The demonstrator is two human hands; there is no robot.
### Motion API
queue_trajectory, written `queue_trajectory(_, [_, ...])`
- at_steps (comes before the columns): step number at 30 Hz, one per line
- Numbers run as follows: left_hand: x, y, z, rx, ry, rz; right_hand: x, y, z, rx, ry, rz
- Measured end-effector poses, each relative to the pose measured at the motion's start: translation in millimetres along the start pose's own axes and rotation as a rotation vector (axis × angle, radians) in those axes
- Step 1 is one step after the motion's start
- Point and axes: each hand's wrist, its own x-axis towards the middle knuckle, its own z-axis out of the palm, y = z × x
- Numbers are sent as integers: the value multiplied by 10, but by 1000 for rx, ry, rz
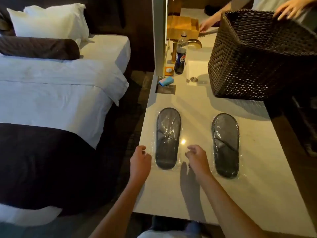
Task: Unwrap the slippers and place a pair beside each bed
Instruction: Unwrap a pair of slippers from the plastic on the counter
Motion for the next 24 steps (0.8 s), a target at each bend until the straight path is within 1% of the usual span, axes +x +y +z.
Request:
queue_trajectory(4, [138,49,85,-5,-40,-10,77,-119,170,99,-30,122])
queue_trajectory(9, [241,71,150,11,-126,-41,96,-96,245,61,10,115])
queue_trajectory(12, [318,68,126,22,-147,-82,111,-92,225,45,15,110])
queue_trajectory(14, [368,56,107,10,-195,-95,132,-77,201,34,5,109])
queue_trajectory(19, [356,28,26,-100,-409,-171,65,-59,142,112,-114,169])
queue_trajectory(21, [320,-10,-4,-132,-448,-174,0,-31,127,137,-140,163])
queue_trajectory(24, [248,-51,-65,-189,-484,-189,-127,-1,114,106,-145,124])
